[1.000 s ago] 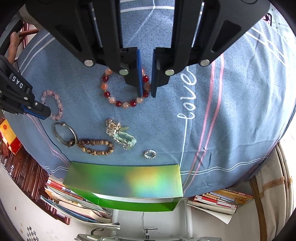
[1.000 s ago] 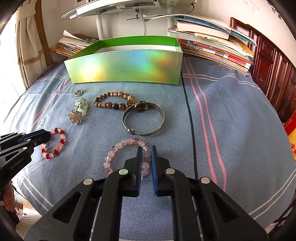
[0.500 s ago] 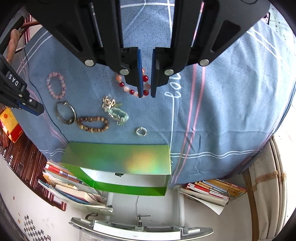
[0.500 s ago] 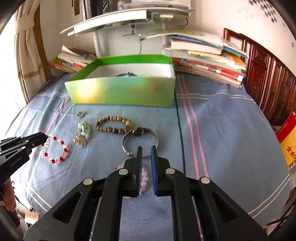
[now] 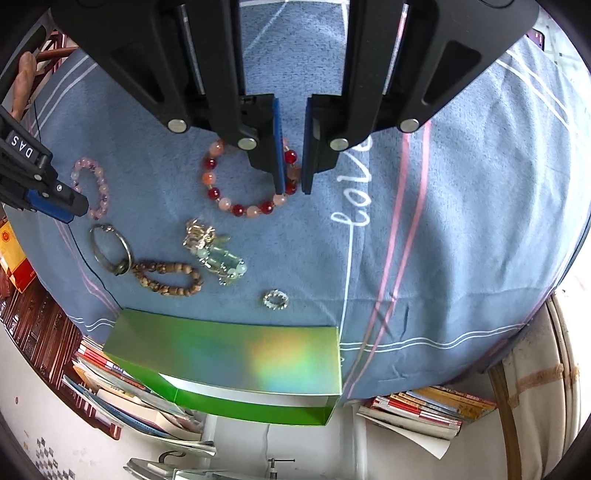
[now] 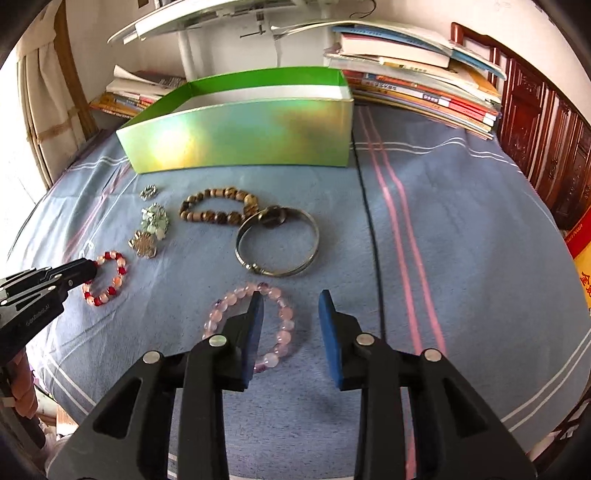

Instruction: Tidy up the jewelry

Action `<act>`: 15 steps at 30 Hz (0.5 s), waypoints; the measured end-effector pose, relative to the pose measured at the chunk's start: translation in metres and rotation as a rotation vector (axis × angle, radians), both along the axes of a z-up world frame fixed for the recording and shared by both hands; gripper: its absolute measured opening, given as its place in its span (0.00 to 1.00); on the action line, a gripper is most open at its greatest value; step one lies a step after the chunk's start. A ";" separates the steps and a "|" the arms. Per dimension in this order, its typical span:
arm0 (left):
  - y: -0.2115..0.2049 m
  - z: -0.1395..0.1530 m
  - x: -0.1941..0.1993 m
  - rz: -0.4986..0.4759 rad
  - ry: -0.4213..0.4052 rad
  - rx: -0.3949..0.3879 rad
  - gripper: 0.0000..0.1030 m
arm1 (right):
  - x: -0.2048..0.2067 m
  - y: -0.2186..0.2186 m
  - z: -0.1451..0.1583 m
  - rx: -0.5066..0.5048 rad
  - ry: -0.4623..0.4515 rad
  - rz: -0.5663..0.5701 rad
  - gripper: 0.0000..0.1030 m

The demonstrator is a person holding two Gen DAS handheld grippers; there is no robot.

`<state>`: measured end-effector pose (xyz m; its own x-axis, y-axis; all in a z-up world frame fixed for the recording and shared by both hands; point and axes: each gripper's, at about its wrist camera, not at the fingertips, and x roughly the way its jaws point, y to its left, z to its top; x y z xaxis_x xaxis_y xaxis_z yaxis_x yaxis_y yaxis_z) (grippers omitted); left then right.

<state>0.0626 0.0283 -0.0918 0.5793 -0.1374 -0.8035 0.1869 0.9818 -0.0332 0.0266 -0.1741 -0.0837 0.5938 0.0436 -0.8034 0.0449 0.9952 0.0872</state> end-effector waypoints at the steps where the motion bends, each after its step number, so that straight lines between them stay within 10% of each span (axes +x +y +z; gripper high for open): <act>1: 0.001 0.000 0.000 0.001 -0.001 0.002 0.10 | 0.000 0.001 -0.001 -0.001 0.003 0.001 0.30; 15: -0.010 -0.002 -0.006 -0.029 -0.018 0.028 0.29 | 0.000 0.010 -0.003 -0.051 -0.004 0.008 0.32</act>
<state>0.0567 0.0182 -0.0942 0.5896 -0.1322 -0.7968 0.2156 0.9765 -0.0024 0.0262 -0.1644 -0.0867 0.5965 0.0078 -0.8026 0.0363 0.9987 0.0367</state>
